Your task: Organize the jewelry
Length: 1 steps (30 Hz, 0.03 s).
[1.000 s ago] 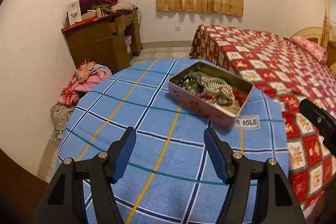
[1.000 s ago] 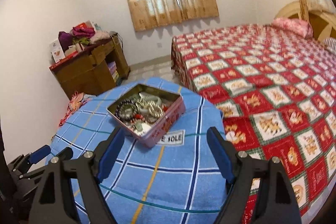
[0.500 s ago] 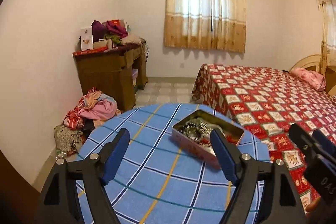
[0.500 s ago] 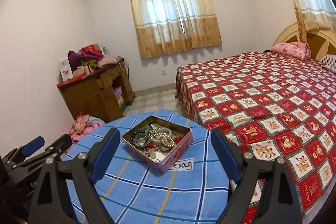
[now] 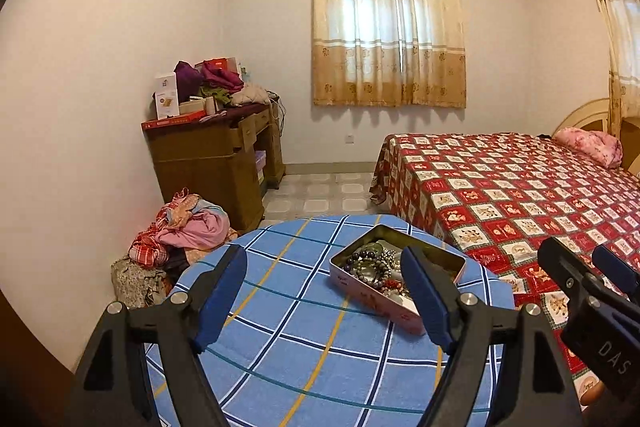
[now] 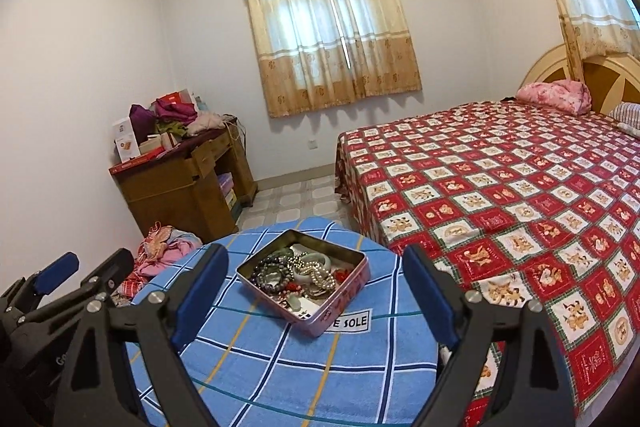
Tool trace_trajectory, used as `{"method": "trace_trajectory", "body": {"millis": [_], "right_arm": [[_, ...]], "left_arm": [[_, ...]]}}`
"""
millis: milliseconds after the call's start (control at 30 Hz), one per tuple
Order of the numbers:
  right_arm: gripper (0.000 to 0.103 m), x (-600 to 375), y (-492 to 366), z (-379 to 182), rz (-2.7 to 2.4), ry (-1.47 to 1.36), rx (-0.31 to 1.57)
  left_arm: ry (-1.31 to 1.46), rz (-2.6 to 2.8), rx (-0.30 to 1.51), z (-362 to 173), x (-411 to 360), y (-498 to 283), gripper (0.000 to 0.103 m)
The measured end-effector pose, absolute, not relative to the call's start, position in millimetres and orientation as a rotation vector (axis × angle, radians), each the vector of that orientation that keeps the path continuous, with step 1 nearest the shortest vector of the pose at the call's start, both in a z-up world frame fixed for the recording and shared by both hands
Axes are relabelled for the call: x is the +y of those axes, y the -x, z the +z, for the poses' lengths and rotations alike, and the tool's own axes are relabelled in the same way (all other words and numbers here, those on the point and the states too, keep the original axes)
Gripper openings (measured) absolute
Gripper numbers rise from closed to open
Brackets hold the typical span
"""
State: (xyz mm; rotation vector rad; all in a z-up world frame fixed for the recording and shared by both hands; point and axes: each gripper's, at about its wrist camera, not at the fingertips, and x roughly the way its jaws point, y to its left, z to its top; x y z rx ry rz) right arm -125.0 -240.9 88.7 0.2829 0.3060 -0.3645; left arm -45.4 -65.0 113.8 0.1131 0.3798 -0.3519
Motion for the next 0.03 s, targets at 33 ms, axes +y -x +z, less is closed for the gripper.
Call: {"method": "trace_trajectory", "body": {"millis": [33], "right_arm": [[0.091, -240.5, 125.1, 88.5, -0.364, -0.282, 0.306]], "left_arm": [[-0.118, -0.349, 0.376, 113.3, -65.7, 46.1, 0.079]]}}
